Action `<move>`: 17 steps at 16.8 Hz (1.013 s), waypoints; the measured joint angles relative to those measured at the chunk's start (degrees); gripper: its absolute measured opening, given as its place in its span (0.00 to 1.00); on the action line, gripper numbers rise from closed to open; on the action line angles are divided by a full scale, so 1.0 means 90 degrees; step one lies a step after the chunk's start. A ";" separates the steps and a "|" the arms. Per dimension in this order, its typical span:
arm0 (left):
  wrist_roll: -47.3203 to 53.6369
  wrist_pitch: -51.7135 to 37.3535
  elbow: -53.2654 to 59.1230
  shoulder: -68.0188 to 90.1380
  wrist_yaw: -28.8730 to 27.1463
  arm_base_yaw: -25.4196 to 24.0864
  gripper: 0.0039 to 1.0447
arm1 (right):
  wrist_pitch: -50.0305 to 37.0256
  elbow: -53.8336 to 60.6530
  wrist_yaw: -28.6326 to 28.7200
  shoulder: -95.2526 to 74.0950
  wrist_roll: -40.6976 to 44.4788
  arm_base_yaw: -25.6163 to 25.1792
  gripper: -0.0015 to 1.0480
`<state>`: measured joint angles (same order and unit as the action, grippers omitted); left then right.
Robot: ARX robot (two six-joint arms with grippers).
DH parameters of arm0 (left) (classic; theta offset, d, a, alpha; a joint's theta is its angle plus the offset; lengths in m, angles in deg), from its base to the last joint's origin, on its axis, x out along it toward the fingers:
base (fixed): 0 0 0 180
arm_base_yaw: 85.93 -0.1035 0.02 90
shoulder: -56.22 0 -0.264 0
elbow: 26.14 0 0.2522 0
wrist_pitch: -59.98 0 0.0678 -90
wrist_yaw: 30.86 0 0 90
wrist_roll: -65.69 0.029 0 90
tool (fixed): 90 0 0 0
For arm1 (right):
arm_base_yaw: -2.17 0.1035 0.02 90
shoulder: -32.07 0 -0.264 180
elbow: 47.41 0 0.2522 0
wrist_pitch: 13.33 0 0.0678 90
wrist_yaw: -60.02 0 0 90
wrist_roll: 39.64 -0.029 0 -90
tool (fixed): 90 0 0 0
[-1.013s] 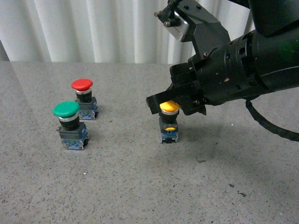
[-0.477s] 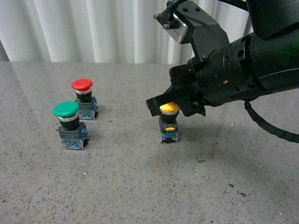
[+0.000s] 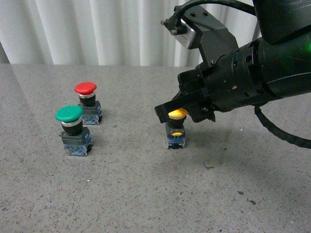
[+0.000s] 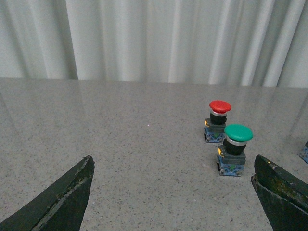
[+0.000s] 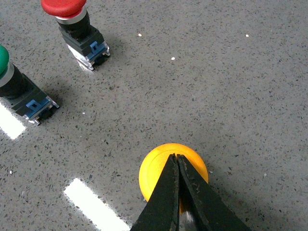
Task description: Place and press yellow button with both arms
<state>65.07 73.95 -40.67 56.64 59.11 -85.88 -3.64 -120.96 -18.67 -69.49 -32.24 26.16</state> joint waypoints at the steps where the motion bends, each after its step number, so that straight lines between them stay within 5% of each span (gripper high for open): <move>1: 0.0000 -0.0002 0.0000 0.0000 0.0000 0.0000 0.94 | 0.0000 0.0000 0.0007 0.0000 0.0000 0.0000 0.02; 11: 0.0000 0.0000 0.0000 0.0000 0.0000 0.0000 0.94 | -0.1202 0.1088 0.0860 0.1950 -0.1214 -0.0403 0.02; 13: 0.0000 -0.0002 0.0000 0.0000 0.0007 0.0000 0.94 | -0.2931 0.1994 -0.1030 0.2480 -0.1052 -0.0260 0.02; 17: 0.0000 0.0000 0.0000 0.0000 -0.0002 0.0000 0.94 | -0.3609 0.2999 -0.2310 0.3388 -0.0954 -0.0449 0.02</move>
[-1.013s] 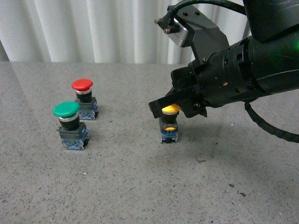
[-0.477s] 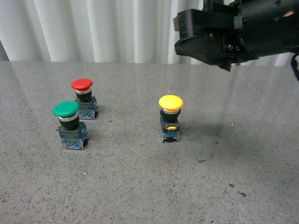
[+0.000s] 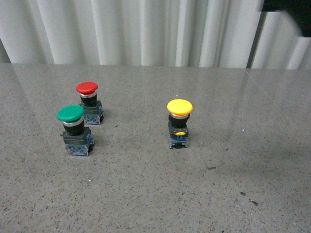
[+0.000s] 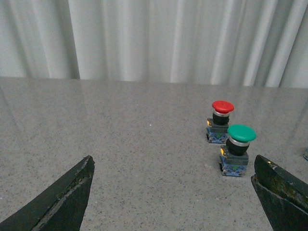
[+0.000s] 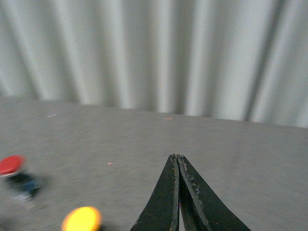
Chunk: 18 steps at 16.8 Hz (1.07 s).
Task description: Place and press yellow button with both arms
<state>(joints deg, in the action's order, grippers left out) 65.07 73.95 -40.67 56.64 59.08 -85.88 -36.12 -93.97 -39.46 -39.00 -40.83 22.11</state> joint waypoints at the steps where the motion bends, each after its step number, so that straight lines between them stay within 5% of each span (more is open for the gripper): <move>1: 0.0000 0.0000 0.0000 0.0000 0.0002 0.0000 0.94 | 0.0063 0.0199 -0.0316 0.0265 0.0019 -0.0131 0.02; 5: 0.0000 -0.0002 0.0000 0.0000 -0.0010 0.0000 0.94 | 0.0675 0.1183 -0.0437 0.1732 0.0029 -0.0896 0.02; 6: 0.0000 0.0000 0.0000 0.0000 0.0002 0.0000 0.94 | 0.1345 0.2205 0.0668 0.3684 0.0083 -0.1872 0.02; 7: 0.0000 0.0000 0.0000 0.0000 0.0007 0.0000 0.94 | 0.1384 0.2635 0.1037 0.4184 0.0087 -0.2220 0.02; 18: 0.0000 -0.0002 0.0000 0.0000 0.0005 0.0000 0.94 | 0.2016 0.3308 0.1056 0.5486 0.0087 -0.2217 0.02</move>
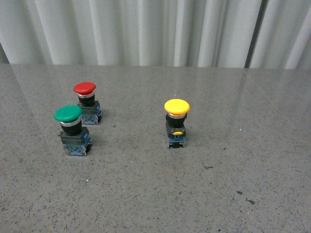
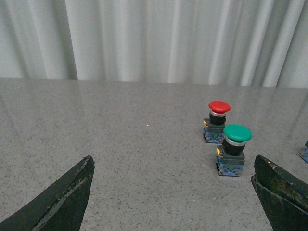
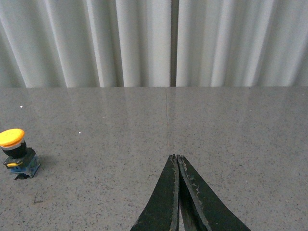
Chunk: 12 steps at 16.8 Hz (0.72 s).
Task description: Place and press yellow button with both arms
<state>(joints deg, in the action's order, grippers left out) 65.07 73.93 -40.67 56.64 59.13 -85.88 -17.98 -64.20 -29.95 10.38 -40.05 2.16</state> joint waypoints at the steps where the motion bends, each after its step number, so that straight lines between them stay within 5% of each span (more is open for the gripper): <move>1: 0.0000 0.0002 0.0000 0.0000 0.0000 0.0000 0.94 | 0.0012 0.0002 -0.0002 0.0024 0.0000 0.0000 0.02; 12: 0.0000 0.0002 0.0000 0.0000 0.0000 0.0000 0.94 | 0.0707 0.0265 -0.0002 0.1078 0.0002 0.0000 0.02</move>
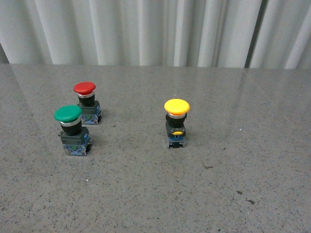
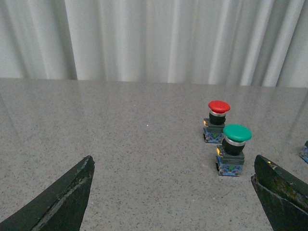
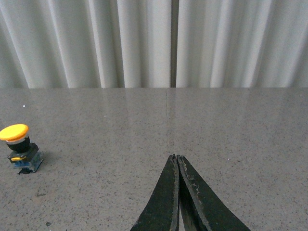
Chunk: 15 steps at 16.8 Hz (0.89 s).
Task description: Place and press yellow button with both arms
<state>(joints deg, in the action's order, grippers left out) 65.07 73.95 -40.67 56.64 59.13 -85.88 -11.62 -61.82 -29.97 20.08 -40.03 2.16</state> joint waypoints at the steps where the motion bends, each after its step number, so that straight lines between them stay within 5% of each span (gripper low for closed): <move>1: 0.0000 0.0000 0.0000 0.0000 0.0000 0.0000 0.94 | 0.0100 0.0000 0.0000 0.0092 0.0000 0.0000 0.02; 5: 0.0000 0.0000 0.0000 0.0000 0.0005 0.0000 0.94 | 0.1275 -0.0005 0.0002 0.1324 0.0000 0.0000 0.02; 10: 0.0000 -0.0002 0.0000 0.0000 0.0002 0.0000 0.94 | 0.1367 -0.0005 0.0002 0.1309 0.0005 0.0000 0.02; 15: 0.0000 -0.0002 0.0000 0.0000 0.0000 0.0000 0.94 | 0.1367 -0.0005 0.0002 0.1309 0.0005 0.0000 0.53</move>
<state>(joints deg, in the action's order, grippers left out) 65.07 73.93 -40.67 56.64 59.13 -85.88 0.69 -61.86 -29.95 31.86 -39.98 2.16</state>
